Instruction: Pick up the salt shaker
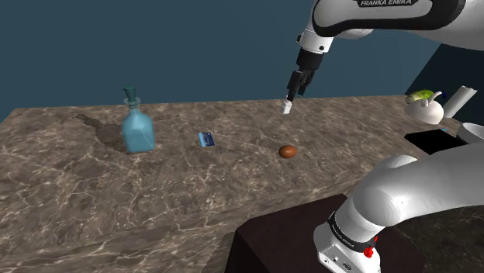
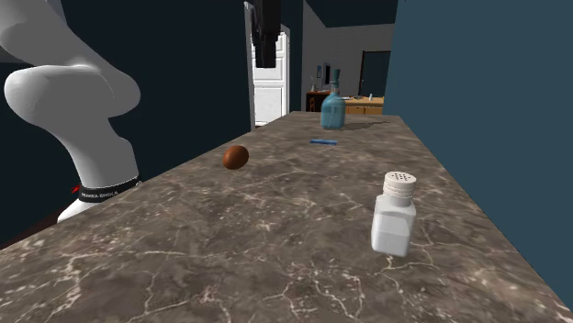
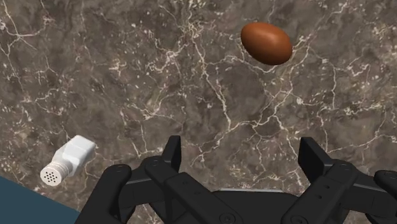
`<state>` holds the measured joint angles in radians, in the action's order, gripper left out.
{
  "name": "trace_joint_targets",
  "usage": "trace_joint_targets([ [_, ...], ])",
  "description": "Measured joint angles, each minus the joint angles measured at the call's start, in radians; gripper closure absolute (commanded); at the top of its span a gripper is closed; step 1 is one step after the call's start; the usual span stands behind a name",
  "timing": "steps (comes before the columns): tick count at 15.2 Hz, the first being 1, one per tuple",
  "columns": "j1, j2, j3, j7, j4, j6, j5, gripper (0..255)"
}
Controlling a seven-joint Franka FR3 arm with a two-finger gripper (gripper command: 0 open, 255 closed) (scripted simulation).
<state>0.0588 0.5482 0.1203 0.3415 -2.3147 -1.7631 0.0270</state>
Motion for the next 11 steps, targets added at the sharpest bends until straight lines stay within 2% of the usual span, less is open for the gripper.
trace_joint_targets([
  [7,0.030,-0.196,0.091,0.110,0.088,-0.118,0.022,0],
  [11,0.047,-0.336,0.146,0.188,0.189,-0.161,0.011,0],
])
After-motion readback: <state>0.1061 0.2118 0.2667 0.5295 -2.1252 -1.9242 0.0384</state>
